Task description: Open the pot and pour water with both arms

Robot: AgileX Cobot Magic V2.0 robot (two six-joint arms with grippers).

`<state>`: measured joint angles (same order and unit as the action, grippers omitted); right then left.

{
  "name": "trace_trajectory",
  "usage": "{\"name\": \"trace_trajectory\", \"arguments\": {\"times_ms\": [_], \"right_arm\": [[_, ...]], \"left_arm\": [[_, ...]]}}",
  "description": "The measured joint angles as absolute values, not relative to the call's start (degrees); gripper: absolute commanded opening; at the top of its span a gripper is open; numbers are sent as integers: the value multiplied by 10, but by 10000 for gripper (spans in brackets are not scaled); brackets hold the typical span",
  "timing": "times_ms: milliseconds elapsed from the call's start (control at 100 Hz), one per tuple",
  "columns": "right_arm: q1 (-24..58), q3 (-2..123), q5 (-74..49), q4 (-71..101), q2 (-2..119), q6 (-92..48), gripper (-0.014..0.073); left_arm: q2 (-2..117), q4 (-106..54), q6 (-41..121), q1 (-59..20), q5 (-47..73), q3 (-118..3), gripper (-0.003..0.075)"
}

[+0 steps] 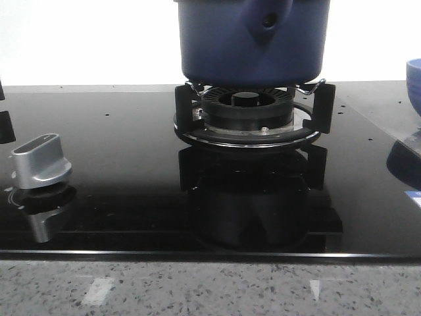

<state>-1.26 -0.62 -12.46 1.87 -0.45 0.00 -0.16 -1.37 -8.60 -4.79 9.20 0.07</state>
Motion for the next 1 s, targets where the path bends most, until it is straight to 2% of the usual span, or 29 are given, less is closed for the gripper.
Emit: {"name": "trace_trajectory", "arguments": {"times_ms": [1000], "right_arm": [[-13,-6,-119,19,-4,0,-67]], "left_arm": [[-2,-10,-86,-48,91,1,-20]]}}
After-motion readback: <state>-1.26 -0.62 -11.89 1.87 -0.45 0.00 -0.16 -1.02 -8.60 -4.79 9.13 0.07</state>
